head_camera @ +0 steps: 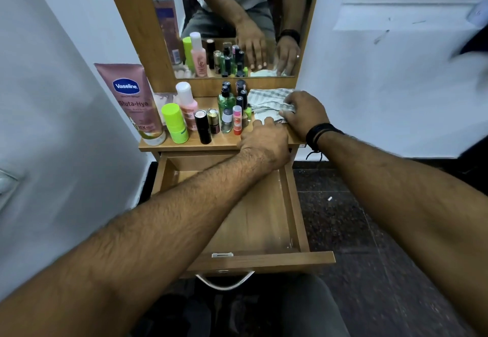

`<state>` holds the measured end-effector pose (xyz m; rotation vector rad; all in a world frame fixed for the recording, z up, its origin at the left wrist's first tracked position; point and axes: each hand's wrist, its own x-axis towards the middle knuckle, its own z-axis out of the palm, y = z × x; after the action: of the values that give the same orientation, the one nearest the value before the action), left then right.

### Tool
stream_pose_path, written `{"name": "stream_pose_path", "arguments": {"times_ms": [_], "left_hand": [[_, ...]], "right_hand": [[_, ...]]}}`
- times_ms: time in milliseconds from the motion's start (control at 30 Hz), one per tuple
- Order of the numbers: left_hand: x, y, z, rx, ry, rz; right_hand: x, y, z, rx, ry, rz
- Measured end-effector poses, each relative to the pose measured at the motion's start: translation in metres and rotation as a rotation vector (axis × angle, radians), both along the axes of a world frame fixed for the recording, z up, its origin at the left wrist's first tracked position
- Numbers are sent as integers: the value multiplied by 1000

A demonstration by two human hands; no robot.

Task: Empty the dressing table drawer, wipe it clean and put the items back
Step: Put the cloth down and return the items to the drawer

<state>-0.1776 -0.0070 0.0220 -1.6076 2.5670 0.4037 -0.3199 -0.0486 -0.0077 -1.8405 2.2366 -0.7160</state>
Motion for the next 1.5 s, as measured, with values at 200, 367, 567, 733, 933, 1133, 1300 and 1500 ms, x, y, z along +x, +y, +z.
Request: {"name": "stream_pose_path", "arguments": {"times_ms": [200,367,567,733,933,1133,1300,1500], "left_hand": [[19,4,7,-38,35,9],[44,15,19,-93,36,-5],[91,18,38,-210,37,30],[124,6,53,-336,-1,107],[141,-12,52,-320,-75,143],[143,-21,43,-321,-47,129],[144,-24,38,-377,34,148],[145,-22,39,-326,155,176]], "right_hand": [[5,11,8,43,3,-47],[7,37,23,2,4,-89],[40,56,47,-82,13,-25],[84,56,57,-128,56,80],[115,49,57,-41,156,129],[118,46,52,33,197,127],[120,43,52,-29,169,125],[124,44,53,-47,140,116]]}}
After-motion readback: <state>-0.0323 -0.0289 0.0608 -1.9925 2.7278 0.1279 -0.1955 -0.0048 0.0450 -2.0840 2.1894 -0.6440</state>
